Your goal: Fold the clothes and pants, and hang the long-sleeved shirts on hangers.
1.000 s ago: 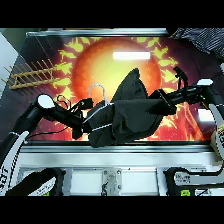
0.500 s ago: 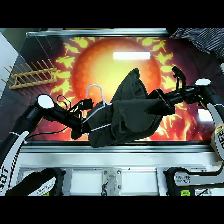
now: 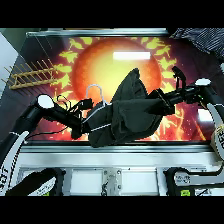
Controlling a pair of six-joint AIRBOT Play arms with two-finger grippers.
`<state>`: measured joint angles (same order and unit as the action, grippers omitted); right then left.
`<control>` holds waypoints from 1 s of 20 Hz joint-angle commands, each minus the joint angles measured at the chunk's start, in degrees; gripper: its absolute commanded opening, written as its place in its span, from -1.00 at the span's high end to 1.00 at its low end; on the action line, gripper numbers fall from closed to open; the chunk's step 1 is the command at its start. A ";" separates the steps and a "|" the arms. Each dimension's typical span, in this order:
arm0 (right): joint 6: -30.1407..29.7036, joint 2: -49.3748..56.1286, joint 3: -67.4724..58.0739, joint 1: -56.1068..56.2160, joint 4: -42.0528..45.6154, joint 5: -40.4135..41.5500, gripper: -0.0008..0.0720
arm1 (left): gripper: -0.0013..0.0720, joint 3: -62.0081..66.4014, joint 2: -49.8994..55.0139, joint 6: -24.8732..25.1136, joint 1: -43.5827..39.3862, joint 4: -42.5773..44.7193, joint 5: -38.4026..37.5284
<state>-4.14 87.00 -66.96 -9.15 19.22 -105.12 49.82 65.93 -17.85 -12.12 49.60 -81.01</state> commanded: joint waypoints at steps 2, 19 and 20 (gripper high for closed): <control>0.02 0.04 0.04 0.07 -0.02 0.09 -0.75 | 0.92 0.07 0.02 0.04 -0.04 -0.13 0.04; 0.02 0.04 0.04 0.09 -0.04 0.11 0.92 | 0.92 0.07 0.02 0.04 -0.02 0.44 0.33; 0.02 0.04 0.04 0.09 -0.04 0.11 0.92 | 0.92 0.07 0.02 0.04 -0.02 0.42 0.46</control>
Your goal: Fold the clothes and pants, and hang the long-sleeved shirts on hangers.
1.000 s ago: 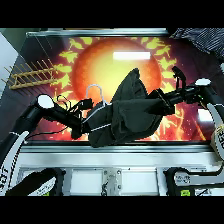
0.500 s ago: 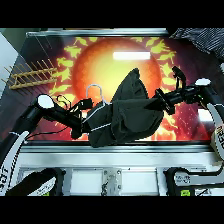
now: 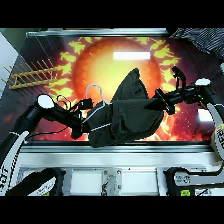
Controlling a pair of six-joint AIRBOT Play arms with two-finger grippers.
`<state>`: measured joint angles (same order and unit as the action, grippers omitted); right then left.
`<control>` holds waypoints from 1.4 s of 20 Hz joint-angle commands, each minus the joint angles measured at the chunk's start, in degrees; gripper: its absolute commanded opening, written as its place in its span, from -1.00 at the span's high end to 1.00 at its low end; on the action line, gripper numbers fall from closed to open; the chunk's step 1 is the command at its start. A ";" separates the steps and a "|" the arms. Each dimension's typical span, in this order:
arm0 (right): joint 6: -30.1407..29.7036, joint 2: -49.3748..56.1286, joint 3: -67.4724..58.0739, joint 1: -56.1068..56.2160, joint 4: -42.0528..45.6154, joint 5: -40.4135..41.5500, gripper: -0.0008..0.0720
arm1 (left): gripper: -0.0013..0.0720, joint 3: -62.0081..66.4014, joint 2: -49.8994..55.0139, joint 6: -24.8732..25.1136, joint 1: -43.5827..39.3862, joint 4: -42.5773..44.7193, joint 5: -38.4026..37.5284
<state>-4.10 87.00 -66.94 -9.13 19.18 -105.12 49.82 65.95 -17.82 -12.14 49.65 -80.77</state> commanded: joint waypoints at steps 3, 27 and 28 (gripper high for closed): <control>-0.02 0.04 0.02 0.04 0.02 0.11 0.92 | -0.18 0.07 0.00 -1.46 0.00 0.37 0.50; 2.01 0.04 0.02 0.15 -6.82 3.32 0.94 | -0.74 1.86 -5.73 -25.66 10.14 0.17 4.76; 2.49 0.02 0.02 0.15 -6.82 3.37 0.94 | -0.74 3.19 -5.84 -27.82 12.35 0.00 4.68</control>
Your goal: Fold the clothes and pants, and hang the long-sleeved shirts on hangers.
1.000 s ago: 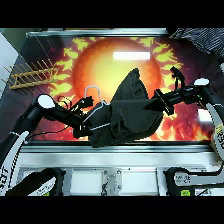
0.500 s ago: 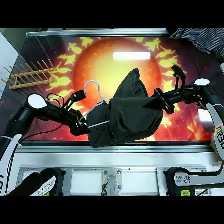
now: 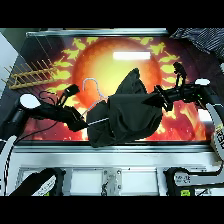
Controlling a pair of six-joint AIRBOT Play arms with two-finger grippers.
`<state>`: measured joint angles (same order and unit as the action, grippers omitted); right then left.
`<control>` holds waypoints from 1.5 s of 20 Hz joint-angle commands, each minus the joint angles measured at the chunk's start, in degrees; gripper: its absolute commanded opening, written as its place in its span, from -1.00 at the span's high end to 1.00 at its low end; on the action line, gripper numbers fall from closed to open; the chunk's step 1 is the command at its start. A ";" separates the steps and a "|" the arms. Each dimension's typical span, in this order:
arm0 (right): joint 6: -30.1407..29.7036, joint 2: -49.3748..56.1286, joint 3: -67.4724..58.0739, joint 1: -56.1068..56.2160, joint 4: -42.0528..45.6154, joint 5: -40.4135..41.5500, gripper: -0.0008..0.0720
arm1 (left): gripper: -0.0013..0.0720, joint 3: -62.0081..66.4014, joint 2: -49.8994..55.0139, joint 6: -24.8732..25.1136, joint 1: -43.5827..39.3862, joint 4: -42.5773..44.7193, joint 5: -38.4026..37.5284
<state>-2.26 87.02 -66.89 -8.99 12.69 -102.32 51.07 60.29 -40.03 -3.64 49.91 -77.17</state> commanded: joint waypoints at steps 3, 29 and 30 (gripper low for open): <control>0.79 -0.24 -0.02 0.02 -0.42 2.54 0.94 | -0.74 5.73 -1.88 -10.47 9.60 -0.17 1.51; 3.17 -9.16 -0.02 0.04 -2.05 15.52 0.93 | -0.68 -11.69 4.61 -59.06 -26.84 0.00 37.70; 3.17 -9.16 -0.02 0.02 -2.05 15.52 0.93 | -0.68 -11.34 5.38 -59.08 -26.86 0.00 37.70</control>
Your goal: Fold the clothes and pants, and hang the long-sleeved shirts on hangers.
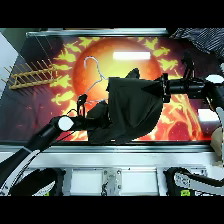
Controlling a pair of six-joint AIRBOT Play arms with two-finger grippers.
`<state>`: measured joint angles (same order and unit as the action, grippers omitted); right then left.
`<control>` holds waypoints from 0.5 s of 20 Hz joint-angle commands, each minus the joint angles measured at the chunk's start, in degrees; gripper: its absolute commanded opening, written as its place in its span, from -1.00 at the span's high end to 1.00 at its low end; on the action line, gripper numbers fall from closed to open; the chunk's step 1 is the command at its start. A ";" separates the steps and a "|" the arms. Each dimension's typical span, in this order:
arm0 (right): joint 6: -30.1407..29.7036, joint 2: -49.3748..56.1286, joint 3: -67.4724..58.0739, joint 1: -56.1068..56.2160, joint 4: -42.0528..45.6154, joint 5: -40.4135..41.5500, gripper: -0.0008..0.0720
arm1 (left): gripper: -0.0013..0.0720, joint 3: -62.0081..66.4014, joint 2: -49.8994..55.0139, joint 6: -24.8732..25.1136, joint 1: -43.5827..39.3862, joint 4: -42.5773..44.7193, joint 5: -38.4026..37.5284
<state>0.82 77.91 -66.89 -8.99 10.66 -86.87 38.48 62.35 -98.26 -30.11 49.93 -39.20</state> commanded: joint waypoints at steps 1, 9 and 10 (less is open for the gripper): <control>0.09 -0.04 -0.02 0.02 -0.02 0.07 0.93 | -0.68 1.31 3.74 -0.96 -0.39 0.00 -0.20; 5.25 -1.51 -0.02 0.11 -1.66 0.02 0.94 | 0.92 1.27 0.90 -0.76 4.59 5.27 -1.25; 5.27 -2.27 -0.02 0.09 -2.51 -0.02 0.94 | 0.92 1.27 -1.25 -0.74 7.76 6.12 -3.32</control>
<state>4.36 76.88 -66.87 -8.91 9.80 -86.78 39.68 64.31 -99.20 -27.14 53.69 -39.83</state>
